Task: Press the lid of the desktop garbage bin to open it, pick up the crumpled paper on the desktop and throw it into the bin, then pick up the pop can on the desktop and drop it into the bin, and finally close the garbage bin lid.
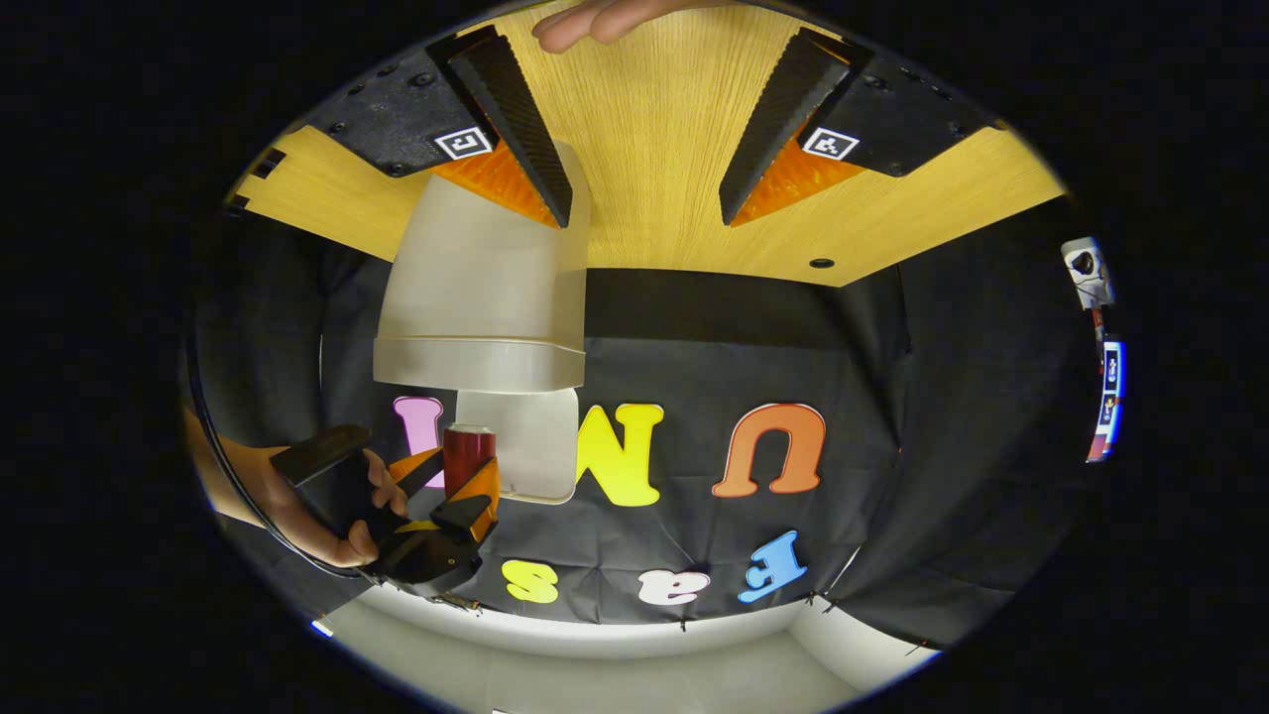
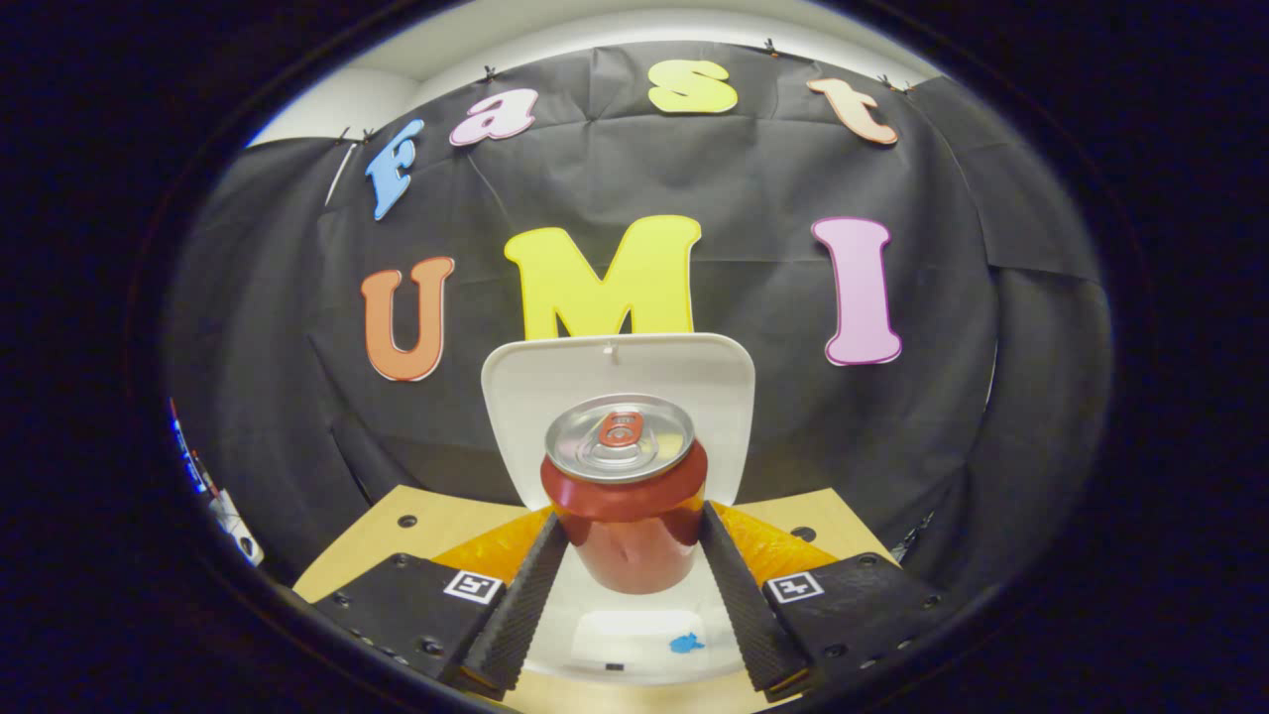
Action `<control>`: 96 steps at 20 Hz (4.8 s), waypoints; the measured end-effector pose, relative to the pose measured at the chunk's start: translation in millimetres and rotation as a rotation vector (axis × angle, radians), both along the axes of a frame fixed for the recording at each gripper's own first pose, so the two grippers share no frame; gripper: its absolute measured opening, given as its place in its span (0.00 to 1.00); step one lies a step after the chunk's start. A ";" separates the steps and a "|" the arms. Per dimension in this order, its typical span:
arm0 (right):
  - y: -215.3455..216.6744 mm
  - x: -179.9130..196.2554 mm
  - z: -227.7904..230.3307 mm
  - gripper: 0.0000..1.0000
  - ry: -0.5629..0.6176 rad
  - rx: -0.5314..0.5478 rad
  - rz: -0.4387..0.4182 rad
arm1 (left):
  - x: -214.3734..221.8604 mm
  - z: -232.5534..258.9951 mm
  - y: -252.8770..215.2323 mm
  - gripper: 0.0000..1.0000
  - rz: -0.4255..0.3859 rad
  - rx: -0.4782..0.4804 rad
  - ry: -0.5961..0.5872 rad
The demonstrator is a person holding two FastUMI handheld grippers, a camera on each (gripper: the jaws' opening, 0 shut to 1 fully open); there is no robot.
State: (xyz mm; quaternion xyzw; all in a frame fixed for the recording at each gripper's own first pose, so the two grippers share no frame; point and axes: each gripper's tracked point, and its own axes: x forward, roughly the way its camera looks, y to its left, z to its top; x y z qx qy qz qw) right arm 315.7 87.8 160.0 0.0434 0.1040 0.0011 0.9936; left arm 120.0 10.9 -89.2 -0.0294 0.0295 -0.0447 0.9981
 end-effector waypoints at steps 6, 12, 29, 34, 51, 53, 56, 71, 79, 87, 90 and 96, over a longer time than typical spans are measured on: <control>17.0 6.3 -6.1 0.81 0.009 -0.044 -0.006 | -1.4 -1.0 4.9 0.97 -0.012 -0.004 0.005; 6.1 20.1 -16.5 0.83 0.032 -0.021 -0.043 | 3.7 -7.4 18.8 0.98 0.000 0.001 0.020; 11.5 14.9 119.0 0.95 -0.413 -0.056 0.059 | -3.1 7.1 51.0 0.97 0.041 0.047 -0.018; 18.5 43.6 140.1 0.95 -0.507 -0.130 0.048 | -4.3 7.5 39.6 0.97 -0.008 0.014 -0.032; 18.5 63.8 60.7 0.96 -0.148 -0.065 0.027 | -13.7 15.0 53.6 0.97 0.053 0.082 -0.024; 16.1 49.5 42.7 0.95 -0.092 -0.062 0.037 | -13.4 17.1 51.4 0.97 0.052 0.093 -0.028; 5.2 27.5 1.5 0.95 0.028 -0.076 0.059 | -21.6 18.7 38.7 0.97 0.032 0.085 -0.018; -5.5 -28.9 -77.3 0.97 0.153 -0.085 0.138 | -32.4 27.6 35.4 0.97 0.055 0.099 -0.065; -5.8 -43.6 -84.7 0.99 0.148 -0.112 0.146 | -33.1 30.9 31.2 0.98 0.076 0.119 -0.083; -9.7 -56.9 -88.4 0.99 0.159 -0.084 0.106 | -33.3 25.4 41.6 0.98 0.070 0.154 -0.080; -10.8 -60.6 -91.3 0.98 0.182 -0.045 0.092 | -34.3 26.5 48.1 0.97 0.084 0.149 -0.082; -10.3 -62.5 -96.0 0.99 0.156 -0.052 0.082 | -32.0 21.7 48.3 0.97 0.082 0.148 -0.084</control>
